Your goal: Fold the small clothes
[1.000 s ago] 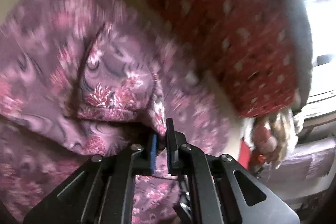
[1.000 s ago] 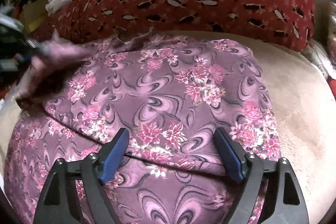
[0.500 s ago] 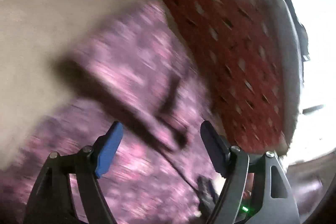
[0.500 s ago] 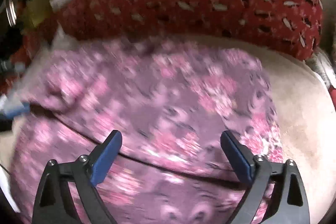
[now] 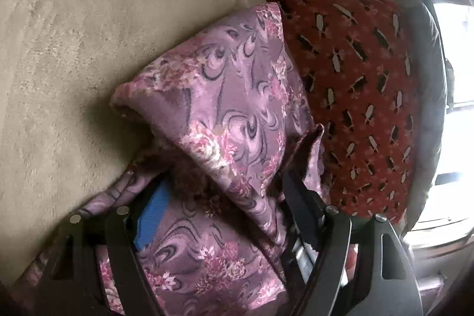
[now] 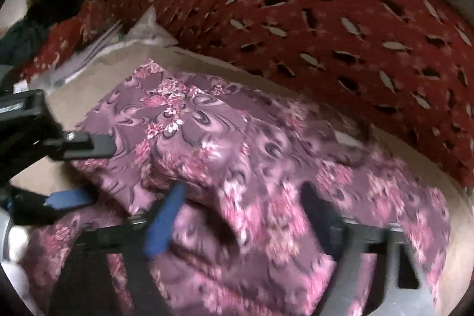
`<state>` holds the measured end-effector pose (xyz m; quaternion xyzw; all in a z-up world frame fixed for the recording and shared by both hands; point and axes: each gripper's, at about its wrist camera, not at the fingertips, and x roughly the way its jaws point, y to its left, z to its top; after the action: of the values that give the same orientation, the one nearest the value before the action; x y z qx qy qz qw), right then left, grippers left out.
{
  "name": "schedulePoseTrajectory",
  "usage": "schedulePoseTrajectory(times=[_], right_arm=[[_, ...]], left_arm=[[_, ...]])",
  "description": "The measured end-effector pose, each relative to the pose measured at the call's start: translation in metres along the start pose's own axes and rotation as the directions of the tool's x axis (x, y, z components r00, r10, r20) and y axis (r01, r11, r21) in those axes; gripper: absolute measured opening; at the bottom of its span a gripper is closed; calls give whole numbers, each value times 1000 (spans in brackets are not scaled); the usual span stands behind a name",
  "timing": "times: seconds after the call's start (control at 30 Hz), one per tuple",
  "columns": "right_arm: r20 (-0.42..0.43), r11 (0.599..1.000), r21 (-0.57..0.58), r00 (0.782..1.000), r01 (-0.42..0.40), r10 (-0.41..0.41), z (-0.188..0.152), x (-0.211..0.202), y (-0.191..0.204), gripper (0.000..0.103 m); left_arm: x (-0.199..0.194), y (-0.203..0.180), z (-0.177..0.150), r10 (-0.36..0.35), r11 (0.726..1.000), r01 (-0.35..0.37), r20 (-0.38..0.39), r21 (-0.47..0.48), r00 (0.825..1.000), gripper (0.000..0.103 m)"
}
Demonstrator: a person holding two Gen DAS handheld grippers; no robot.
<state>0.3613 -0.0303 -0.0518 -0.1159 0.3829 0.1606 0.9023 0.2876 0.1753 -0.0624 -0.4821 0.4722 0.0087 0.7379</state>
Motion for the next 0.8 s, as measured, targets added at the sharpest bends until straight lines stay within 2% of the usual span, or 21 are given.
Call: schedulePoseTrajectory(times=[0.03, 0.07, 0.13, 0.2, 0.27, 0.33, 0.4, 0.43, 0.5, 0.53, 0.6, 0.63, 0.7, 0.73, 0.8], right_arm=[[-2, 999, 12, 999, -36, 36, 2, 3, -2, 25], [4, 997, 42, 998, -61, 61, 3, 2, -8, 19], [55, 988, 119, 995, -94, 88, 0, -8, -24, 18], [124, 963, 232, 986, -140, 113, -9, -28, -53, 17], [188, 910, 366, 973, -196, 134, -24, -48, -90, 17], [215, 850, 484, 970, -208, 115, -49, -63, -130, 17], [201, 791, 577, 974, -202, 102, -74, -66, -161, 17], [170, 741, 645, 980, -188, 101, -94, -64, -181, 18], [134, 660, 730, 984, -178, 117, -123, -62, -206, 26], [141, 601, 776, 981, -193, 133, -141, -64, -216, 28], [181, 553, 805, 977, -215, 116, -154, -74, -224, 31], [222, 539, 807, 969, -243, 106, -159, -82, -227, 35], [272, 523, 805, 957, -281, 96, -158, -88, -228, 62], [280, 521, 806, 957, -280, 81, -155, -89, -228, 68], [234, 546, 805, 970, -231, 64, -144, -83, -230, 70]], left_arm=[[0, -3, -2, 7, 1000, -7, 5, 14, 1000, 76], [0, -4, -3, 16, 1000, -16, 9, 26, 1000, 76], [-2, -7, -6, 32, 999, -33, 21, 43, 999, 76], [0, -10, -8, 43, 997, -45, 28, 58, 999, 76], [1, -13, -12, 59, 995, -62, 35, 79, 998, 76], [2, -17, -17, 77, 991, -81, 46, 103, 996, 76], [5, -21, -20, 103, 986, -110, 62, 125, 993, 76], [6, -24, -23, 121, 981, -130, 74, 144, 990, 76], [6, -27, -25, 140, 975, -153, 91, 163, 986, 76], [6, -29, -26, 147, 972, -162, 98, 170, 984, 76], [9, -32, -26, 157, 968, -174, 109, 181, 982, 76], [9, -33, -27, 164, 965, -184, 116, 188, 980, 76], [10, -34, -29, 173, 960, -196, 129, 200, 976, 76], [11, -36, -30, 177, 957, -203, 136, 210, 975, 76], [12, -41, -32, 174, 951, -205, 145, 233, 974, 74]])
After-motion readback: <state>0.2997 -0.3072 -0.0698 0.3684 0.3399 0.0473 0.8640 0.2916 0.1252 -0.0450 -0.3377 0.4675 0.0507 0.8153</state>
